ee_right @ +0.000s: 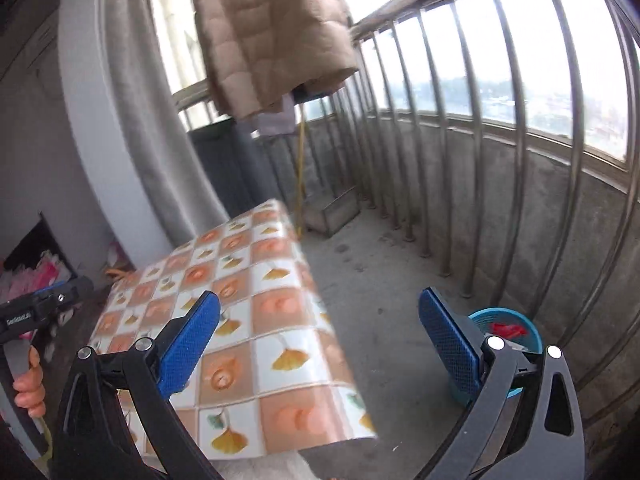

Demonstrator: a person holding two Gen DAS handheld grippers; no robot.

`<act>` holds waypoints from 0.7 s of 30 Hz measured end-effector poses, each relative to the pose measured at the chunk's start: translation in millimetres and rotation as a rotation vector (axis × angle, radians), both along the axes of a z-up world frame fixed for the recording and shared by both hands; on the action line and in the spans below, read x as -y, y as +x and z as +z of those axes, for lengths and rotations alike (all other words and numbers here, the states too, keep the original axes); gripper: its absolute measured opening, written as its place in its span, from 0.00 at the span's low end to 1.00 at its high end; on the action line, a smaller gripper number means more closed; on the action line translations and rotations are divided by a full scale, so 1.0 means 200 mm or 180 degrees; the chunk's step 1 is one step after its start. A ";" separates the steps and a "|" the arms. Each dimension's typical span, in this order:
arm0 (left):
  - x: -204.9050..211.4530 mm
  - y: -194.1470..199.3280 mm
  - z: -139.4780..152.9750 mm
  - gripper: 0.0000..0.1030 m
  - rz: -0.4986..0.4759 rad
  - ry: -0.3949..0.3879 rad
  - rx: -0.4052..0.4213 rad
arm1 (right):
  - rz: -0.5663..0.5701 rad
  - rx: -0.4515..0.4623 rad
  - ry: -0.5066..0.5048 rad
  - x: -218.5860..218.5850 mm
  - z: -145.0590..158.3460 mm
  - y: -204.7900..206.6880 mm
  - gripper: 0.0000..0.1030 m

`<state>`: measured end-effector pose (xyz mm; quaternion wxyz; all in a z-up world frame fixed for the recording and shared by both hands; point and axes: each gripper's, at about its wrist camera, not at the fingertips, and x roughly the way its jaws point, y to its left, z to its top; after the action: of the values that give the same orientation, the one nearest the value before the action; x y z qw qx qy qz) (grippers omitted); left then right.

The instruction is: Collect trash

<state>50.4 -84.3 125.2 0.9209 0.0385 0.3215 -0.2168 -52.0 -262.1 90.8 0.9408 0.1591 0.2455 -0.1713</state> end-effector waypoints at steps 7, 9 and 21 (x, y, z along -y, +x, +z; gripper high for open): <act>-0.36 -0.17 -0.25 0.92 0.1124 0.0192 -0.0097 | 0.0149 -0.0668 -0.0679 -0.49 -0.13 0.09 0.94; -0.42 -0.21 -0.31 0.92 0.1270 0.0297 -0.0073 | 0.0157 -0.0851 -0.0690 -0.55 -0.18 0.07 0.94; -0.36 -0.27 -0.58 0.92 0.1003 0.0676 -0.0776 | 0.0040 -0.1370 -0.0594 -0.51 -0.41 0.04 0.94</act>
<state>-4.1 -13.1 8.8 0.8885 0.0580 0.4536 -0.0382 -44.1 -159.8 9.7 0.8784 0.0296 0.4246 -0.2174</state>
